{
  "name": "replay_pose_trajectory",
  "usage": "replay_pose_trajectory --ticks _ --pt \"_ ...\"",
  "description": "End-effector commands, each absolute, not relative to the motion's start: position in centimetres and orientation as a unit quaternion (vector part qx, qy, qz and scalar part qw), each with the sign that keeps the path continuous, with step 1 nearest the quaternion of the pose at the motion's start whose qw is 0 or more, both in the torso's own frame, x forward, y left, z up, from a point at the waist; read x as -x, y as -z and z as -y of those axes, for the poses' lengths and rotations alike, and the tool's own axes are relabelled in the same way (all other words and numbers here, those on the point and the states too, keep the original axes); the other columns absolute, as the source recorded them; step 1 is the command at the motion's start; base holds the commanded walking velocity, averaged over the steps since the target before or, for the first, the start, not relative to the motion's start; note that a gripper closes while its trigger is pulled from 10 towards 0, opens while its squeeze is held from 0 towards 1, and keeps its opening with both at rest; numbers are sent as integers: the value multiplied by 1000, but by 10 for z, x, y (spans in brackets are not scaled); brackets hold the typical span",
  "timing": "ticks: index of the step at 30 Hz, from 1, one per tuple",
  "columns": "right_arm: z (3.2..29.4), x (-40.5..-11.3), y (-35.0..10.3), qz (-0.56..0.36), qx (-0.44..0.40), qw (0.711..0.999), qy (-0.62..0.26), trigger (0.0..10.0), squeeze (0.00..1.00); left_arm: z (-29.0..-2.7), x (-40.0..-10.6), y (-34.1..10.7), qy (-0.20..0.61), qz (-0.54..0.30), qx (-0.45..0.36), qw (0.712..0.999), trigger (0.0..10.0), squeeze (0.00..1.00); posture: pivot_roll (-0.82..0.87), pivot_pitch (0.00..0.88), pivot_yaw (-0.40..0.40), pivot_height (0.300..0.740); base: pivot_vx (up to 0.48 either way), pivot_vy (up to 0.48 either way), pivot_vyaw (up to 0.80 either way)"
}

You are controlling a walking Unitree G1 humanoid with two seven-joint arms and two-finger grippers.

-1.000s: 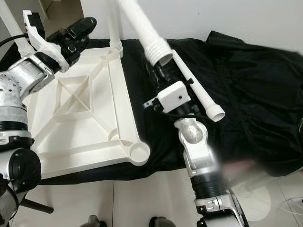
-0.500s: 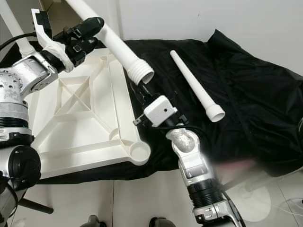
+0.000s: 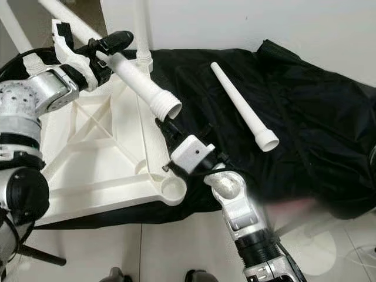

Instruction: Building children table

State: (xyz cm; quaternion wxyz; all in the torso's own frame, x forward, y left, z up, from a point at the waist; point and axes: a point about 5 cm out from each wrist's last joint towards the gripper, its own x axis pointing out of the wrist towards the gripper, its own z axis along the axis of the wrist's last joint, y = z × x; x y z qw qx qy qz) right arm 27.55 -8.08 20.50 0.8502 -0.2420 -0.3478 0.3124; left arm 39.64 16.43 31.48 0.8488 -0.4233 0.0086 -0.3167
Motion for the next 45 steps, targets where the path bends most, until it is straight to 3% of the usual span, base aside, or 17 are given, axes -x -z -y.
replay_pose_trajectory --ticks 1,3,4,5,7,9,24,25,26,27,30,31,33,34,44,45 --pt "81 -271 -203 353 250 844 -316 10000 0 -172 -397 -322 326 16 432 841 10000 0 -55 103 24 740 0 0 0" --pt "81 -271 -202 351 251 845 -317 10000 0 -175 -398 -322 318 17 435 842 10000 0 -55 105 25 740 0 0 0" --pt "81 -270 -201 349 252 845 -317 10000 0 -177 -399 -322 311 18 440 843 7961 0 -55 105 25 740 0 0 0" --pt "81 -270 -201 349 252 845 -317 10000 0 -177 -399 -322 311 18 440 843 7961 0 -55 105 25 740 0 0 0" --pt "82 -269 -198 346 255 845 -318 10000 0 -186 -402 -321 282 14 449 848 588 0 -55 109 25 740 0 0 0" --pt "82 -268 -197 345 256 845 -318 10000 0 -191 -404 -318 264 13 451 852 0 0 -54 110 26 740 0 0 0" --pt "78 -268 -195 358 265 840 -310 10000 0 -201 -408 -312 242 11 479 843 0 0 -63 135 16 740 0 0 0" --pt "79 -269 -195 362 266 842 -298 10000 106 -202 -408 -312 238 11 480 844 0 0 -63 134 15 740 0 0 0" --pt "80 -269 -195 365 266 844 -290 10000 106 -203 -408 -312 235 11 481 845 0 0 -63 134 15 740 0 0 0" --pt "81 -269 -195 362 257 848 -290 10000 1000 -203 -409 -312 232 11 483 844 0 0 -63 134 15 740 0 0 0" --pt "84 -267 -193 370 251 853 -271 10000 1000 -205 -410 -310 216 7 494 842 0 0 -66 134 19 740 0 0 0" --pt "85 -265 -192 372 254 854 -261 10000 1000 -207 -410 -309 210 4 494 844 2941 0 -66 135 20 740 0 0 0" --pt "85 -265 -191 373 255 855 -255 10000 1000 -208 -410 -308 205 2 494 845 2941 0 -66 135 20 740 0 0 0" --pt "86 -261 -186 368 259 857 -251 10000 0 -210 -410 -306 196 -1 497 846 10000 0 -67 138 23 740 0 0 0" --pt "94 -248 -167 336 251 875 -241 10000 0 -217 -411 -310 177 14 497 849 10000 0 -70 140 30 740 0 0 0" --pt "98 -250 -164 325 239 886 -228 10000 0 -219 -411 -314 176 28 489 854 10000 0 -72 141 31 740 0 0 0"
